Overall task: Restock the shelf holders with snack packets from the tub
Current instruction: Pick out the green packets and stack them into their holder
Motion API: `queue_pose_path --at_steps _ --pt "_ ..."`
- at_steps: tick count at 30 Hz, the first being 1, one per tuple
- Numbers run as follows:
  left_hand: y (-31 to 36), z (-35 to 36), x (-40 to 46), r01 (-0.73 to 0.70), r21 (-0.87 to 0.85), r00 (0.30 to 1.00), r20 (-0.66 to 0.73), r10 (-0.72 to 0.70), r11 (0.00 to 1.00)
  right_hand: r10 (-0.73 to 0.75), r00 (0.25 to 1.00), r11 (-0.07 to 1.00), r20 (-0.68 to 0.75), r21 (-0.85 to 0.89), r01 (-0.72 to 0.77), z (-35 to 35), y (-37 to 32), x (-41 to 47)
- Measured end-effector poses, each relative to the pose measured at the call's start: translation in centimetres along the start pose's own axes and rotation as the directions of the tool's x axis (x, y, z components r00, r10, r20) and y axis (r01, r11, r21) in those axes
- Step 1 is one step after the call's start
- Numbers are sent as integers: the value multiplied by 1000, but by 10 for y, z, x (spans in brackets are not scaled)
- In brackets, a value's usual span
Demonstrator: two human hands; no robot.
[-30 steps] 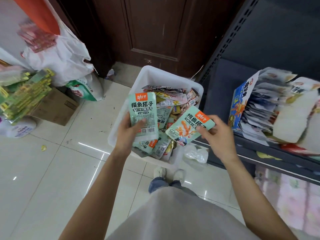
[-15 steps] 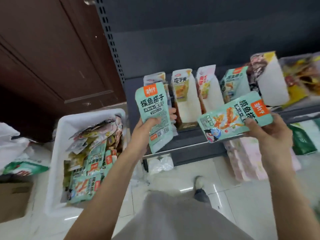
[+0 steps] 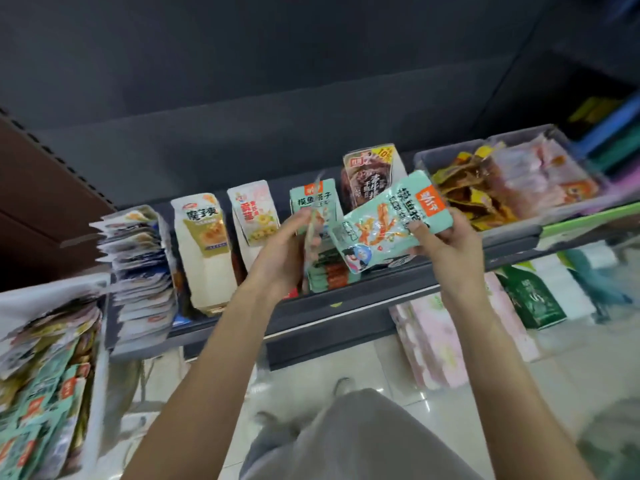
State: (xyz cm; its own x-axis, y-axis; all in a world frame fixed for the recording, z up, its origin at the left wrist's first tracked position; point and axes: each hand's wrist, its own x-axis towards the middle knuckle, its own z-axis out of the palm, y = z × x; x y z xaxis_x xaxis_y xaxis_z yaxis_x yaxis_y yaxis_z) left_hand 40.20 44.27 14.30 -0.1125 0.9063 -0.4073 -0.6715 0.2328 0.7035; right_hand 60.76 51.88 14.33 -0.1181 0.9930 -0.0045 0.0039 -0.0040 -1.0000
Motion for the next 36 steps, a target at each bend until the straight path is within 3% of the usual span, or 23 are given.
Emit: queue_pose_path --at_steps 2,4,10,13,18,20,21,24,25,27,29,31,34,36 --pt "-2 8 9 -59 175 977 -192 93 983 19 999 1000 44 -4 -19 2 3 10" --pt "0 10 16 -117 312 906 -356 231 943 31 997 999 70 -16 -30 5 4 17" --pt "20 6 36 -289 441 787 -395 473 849 0 999 999 40 -34 2 6 3 38" --pt "23 2 52 -268 566 775 -354 524 779 -21 999 1000 -24 -20 21 -2 1 45" --pt "2 -6 69 -111 905 812 -156 563 411 -20 999 1000 -36 -24 20 -9 2 52" --pt "-5 -11 71 -83 938 815 -131 565 337 -18 1000 999 -17 -39 17 -7 5 52" --pt "-5 -14 72 -94 931 811 -134 570 354 -19 1000 999 -3 -50 19 -5 6 52" --pt "1 -17 73 -209 806 830 -153 536 554 -62 996 994 63 -85 68 1 4 51" --pt "5 -16 74 -223 800 837 -136 530 558 -80 993 991 84 -103 88 3 3 51" --pt "12 -18 76 -194 902 835 -55 547 386 -94 990 984 104 -141 108 6 0 53" --pt "15 -22 74 -156 982 800 61 597 107 -96 989 978 116 -174 116 9 -1 56" --pt "15 -29 70 -131 990 751 134 646 -53 -111 981 972 156 -189 140 14 -2 57" --pt "15 -38 67 -99 988 718 153 678 -119 -169 942 947 291 -215 237 25 -7 58" --pt "16 -41 67 -150 987 717 153 680 -64 -217 890 894 402 -285 347 37 -7 60"
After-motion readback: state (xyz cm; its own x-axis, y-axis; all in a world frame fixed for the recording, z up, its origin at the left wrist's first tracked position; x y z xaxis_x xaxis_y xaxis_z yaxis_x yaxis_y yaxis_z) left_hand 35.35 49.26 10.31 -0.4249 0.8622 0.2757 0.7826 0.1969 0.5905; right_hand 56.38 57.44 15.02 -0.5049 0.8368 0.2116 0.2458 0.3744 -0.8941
